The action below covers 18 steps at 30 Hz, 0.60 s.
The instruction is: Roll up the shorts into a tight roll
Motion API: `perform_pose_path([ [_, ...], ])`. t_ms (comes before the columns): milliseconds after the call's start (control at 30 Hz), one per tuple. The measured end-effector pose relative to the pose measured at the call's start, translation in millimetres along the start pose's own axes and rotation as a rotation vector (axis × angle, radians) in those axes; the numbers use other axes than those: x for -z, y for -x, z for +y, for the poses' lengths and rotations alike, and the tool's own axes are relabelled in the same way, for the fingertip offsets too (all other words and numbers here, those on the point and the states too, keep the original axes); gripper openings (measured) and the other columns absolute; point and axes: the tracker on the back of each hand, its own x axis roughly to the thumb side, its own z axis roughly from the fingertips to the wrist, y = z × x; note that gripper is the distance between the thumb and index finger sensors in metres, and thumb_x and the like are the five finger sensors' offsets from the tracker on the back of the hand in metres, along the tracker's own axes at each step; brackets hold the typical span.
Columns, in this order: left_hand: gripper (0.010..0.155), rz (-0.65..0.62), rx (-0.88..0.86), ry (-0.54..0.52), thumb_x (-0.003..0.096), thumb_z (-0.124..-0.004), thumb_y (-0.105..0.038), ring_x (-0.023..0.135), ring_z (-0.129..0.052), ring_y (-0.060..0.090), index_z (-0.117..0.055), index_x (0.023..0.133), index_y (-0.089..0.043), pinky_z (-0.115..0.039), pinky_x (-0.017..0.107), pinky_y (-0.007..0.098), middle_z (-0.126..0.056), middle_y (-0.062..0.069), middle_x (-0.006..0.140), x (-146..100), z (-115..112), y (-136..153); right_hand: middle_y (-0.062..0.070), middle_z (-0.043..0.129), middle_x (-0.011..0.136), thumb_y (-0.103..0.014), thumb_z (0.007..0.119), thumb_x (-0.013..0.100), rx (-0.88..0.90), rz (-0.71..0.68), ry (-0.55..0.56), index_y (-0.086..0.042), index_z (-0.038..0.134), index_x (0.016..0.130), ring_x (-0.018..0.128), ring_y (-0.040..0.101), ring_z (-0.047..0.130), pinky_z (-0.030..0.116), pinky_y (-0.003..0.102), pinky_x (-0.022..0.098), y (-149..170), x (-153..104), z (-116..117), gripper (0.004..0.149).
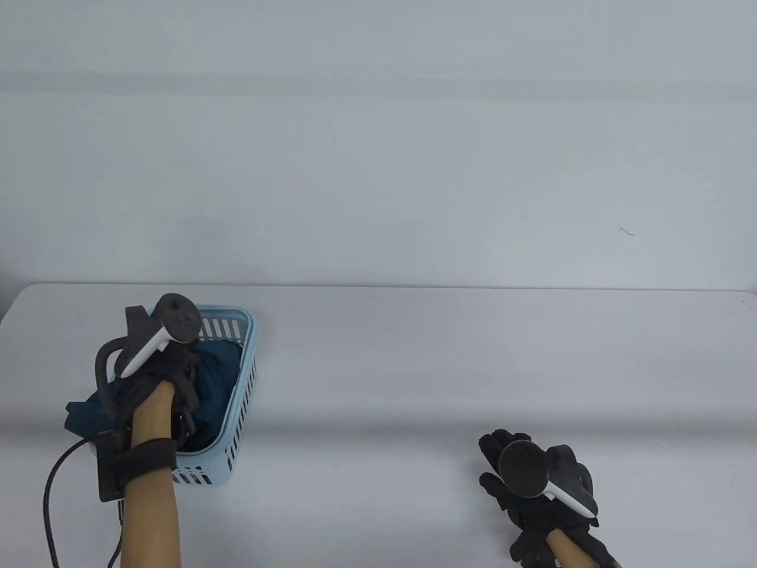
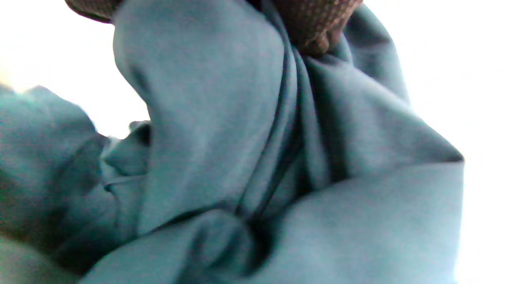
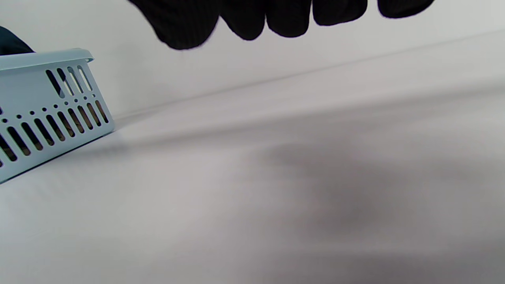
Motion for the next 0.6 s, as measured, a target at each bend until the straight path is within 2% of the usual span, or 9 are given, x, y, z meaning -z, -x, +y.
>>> perform_pose_path([
  [167, 0.039, -0.053, -0.192, -0.181, 0.0527, -0.070, -0.031, 0.059, -0.099, 0.024, -0.078, 0.088, -0.017, -0.059, 0.068, 0.067, -0.091, 0.002, 0.070, -30, 45, -11, 0.017, 0.037, 0.115, -0.035, 0.064, 0.054, 0.004, -0.003, -0.002, -0.013, 0.042, 0.109, 0.105, 0.046, 0.038, 0.040, 0.068, 0.071, 0, 0, 0, 0.063],
  [333, 0.039, -0.150, -0.341, -0.307, 0.0529, -0.070, -0.031, 0.059, -0.098, 0.024, -0.077, 0.089, -0.017, -0.061, 0.067, 0.067, -0.091, 0.002, 0.070, -55, 76, -32, 0.017, 0.037, 0.115, -0.035, 0.064, 0.054, 0.009, 0.004, -0.001, -0.013, 0.042, 0.109, 0.105, 0.046, 0.038, 0.041, 0.068, 0.071, 3, 0, -1, 0.063],
  [467, 0.039, -0.247, -0.430, -0.361, 0.0531, -0.070, -0.032, 0.059, -0.098, 0.024, -0.077, 0.089, -0.017, -0.061, 0.067, 0.067, -0.091, 0.002, 0.070, -72, 92, -57, 0.017, 0.037, 0.115, -0.035, 0.064, 0.054, 0.013, 0.009, -0.001, -0.013, 0.042, 0.109, 0.105, 0.047, 0.038, 0.041, 0.068, 0.071, 5, 0, -1, 0.063],
  [600, 0.039, -0.339, -0.472, -0.348, 0.0530, -0.070, -0.032, 0.059, -0.098, 0.024, -0.077, 0.089, -0.018, -0.062, 0.067, 0.066, -0.091, 0.002, 0.070, -83, 98, -82, 0.017, 0.037, 0.115, -0.036, 0.064, 0.054, 0.018, 0.009, -0.001, -0.013, 0.042, 0.109, 0.105, 0.047, 0.038, 0.041, 0.068, 0.071, 6, 0, -1, 0.063],
])
